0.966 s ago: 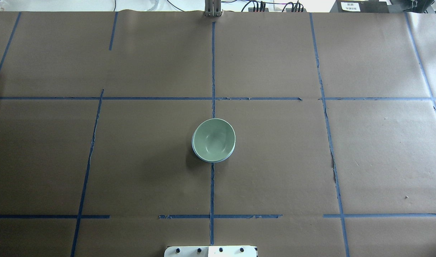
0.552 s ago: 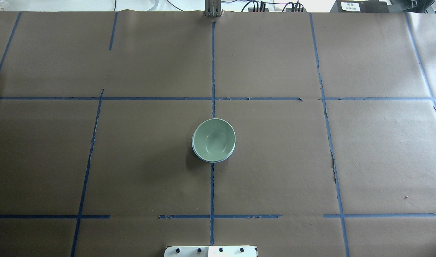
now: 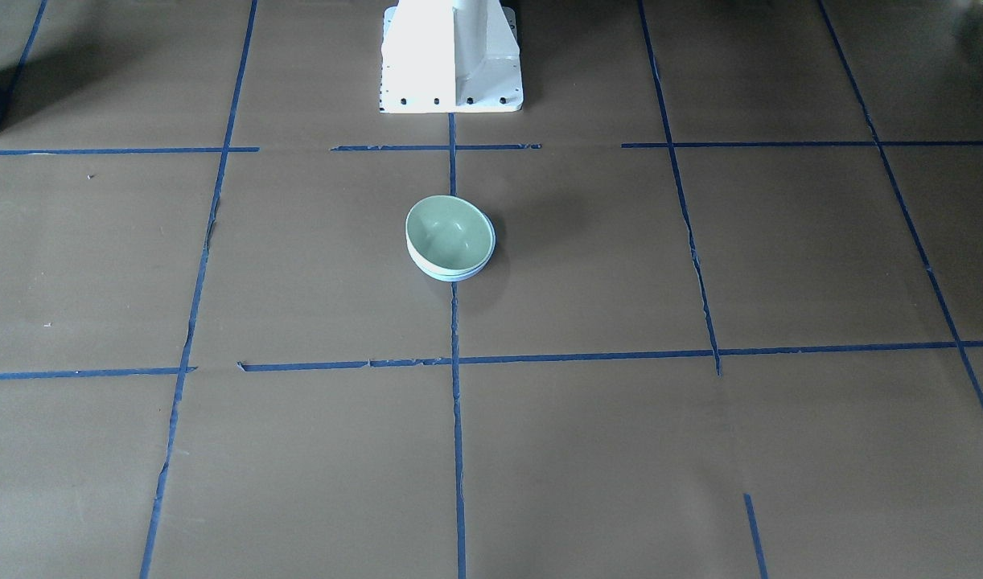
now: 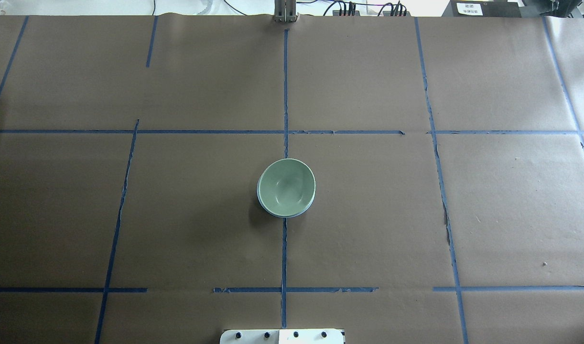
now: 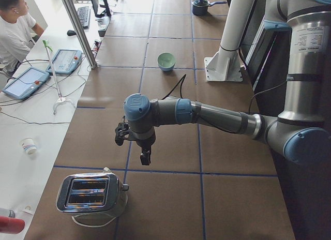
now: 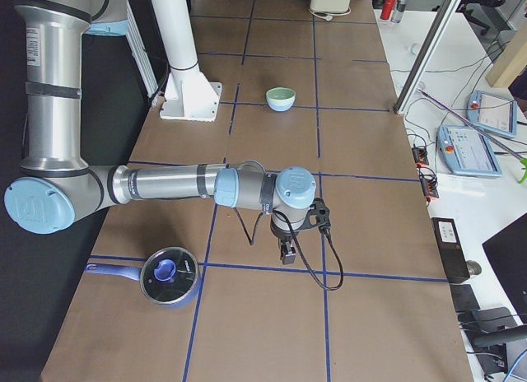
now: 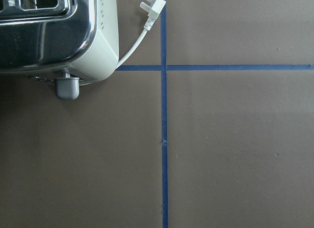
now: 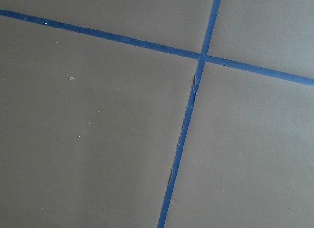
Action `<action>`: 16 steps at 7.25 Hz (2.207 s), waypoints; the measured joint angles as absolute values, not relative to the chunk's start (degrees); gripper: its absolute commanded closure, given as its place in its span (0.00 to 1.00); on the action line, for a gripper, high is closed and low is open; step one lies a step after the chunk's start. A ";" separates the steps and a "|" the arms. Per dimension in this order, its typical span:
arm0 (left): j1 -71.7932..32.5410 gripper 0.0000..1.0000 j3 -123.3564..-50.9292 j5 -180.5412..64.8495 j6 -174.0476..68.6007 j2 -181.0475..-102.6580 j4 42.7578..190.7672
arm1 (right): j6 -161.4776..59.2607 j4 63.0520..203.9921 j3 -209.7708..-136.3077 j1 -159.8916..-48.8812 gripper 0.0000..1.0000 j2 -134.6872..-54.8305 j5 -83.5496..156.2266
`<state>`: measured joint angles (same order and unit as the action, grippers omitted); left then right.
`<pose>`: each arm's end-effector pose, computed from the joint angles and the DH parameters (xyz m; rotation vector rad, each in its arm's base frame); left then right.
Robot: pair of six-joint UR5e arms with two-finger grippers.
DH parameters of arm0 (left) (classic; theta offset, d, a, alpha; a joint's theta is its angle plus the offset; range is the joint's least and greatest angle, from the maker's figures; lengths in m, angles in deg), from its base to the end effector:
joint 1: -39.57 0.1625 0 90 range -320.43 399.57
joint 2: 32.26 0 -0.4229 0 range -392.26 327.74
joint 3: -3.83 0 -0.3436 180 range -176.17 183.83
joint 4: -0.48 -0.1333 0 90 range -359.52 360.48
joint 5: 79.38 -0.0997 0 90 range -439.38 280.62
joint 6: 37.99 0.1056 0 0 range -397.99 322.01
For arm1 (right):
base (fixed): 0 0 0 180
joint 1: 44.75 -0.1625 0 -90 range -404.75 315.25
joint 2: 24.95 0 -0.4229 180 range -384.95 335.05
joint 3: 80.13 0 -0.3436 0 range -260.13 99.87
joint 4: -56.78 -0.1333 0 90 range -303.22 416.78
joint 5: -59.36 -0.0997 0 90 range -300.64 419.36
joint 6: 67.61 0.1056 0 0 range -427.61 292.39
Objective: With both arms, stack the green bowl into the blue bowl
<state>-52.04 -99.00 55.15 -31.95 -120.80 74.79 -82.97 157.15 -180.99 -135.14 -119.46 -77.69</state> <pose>-0.0710 -0.4180 0.6001 -0.0196 0.7799 0.0441 0.0587 -0.4023 0.6249 0.0470 -0.8239 -0.2175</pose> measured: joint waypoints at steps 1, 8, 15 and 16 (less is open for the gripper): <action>-50.82 0.00 -98.44 55.11 -32.22 -120.50 76.63 | -79.71 157.07 -181.14 -134.42 0.00 -119.23 -77.98; -49.47 0.00 -97.47 55.47 -32.01 -118.38 84.81 | -70.65 154.64 -184.24 -130.26 0.00 -119.21 -78.32; -49.39 0.00 -97.79 55.46 -31.97 -119.73 89.89 | -70.57 154.61 -184.84 -129.61 0.00 -119.08 -78.85; -49.35 0.00 -97.81 55.45 -31.95 -119.76 89.88 | -70.63 154.60 -184.84 -129.52 0.00 -119.08 -78.91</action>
<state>-49.35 -97.81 55.45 -31.95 -119.76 89.88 -70.63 154.60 -184.84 -129.52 -119.08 -78.91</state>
